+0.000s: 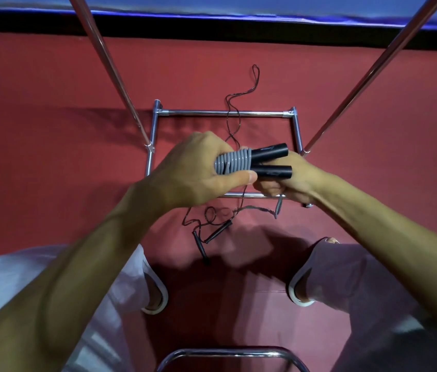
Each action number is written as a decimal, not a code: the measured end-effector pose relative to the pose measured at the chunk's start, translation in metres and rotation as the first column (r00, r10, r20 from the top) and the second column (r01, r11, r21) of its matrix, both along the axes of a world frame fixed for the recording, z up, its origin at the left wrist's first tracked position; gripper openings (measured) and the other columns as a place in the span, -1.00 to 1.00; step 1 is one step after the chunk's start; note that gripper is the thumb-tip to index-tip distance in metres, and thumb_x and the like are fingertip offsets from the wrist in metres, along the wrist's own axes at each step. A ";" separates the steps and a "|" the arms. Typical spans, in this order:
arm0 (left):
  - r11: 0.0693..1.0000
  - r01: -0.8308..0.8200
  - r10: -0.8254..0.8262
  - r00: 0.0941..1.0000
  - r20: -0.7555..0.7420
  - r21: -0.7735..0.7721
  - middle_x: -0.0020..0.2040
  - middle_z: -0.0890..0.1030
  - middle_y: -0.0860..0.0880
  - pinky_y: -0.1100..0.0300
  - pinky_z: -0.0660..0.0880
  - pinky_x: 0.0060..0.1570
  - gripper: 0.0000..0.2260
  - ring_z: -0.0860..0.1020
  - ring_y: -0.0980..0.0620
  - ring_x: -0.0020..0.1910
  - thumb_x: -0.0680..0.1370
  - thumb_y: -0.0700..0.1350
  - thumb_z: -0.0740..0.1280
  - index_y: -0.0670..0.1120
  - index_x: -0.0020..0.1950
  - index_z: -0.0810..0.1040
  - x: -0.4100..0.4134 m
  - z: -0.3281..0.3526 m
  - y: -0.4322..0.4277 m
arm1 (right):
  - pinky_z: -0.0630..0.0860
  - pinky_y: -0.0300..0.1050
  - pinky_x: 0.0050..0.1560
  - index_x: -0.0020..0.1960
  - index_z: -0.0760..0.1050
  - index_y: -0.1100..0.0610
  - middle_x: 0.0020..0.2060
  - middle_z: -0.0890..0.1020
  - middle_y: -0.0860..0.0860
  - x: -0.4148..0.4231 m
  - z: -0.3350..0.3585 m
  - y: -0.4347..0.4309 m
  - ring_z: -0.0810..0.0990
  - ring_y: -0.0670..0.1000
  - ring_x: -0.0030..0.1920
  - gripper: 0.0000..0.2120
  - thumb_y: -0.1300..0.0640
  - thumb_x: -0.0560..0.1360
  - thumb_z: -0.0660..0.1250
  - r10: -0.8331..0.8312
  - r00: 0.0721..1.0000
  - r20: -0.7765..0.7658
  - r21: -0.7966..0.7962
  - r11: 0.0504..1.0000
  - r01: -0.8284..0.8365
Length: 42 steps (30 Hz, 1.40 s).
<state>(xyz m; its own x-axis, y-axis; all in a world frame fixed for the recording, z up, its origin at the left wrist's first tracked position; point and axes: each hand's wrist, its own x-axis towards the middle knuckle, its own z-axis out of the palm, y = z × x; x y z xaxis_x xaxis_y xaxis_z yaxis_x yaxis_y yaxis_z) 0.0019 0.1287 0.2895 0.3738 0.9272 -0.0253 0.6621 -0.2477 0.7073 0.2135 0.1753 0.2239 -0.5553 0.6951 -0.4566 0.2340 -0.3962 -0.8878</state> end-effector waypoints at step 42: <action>0.848 -0.365 0.502 0.788 0.358 -0.385 -0.34 0.37 -0.04 0.28 0.23 -0.59 -0.78 0.36 0.02 -0.49 0.59 0.00 0.43 -0.10 -0.16 0.55 -0.009 -0.018 0.027 | 0.52 -0.13 -0.22 -0.09 0.58 0.08 -0.44 0.58 -0.12 0.018 0.052 -0.003 0.50 -0.08 -0.42 -0.87 0.02 0.54 0.43 -0.229 0.830 0.509 0.811 0.449 -0.374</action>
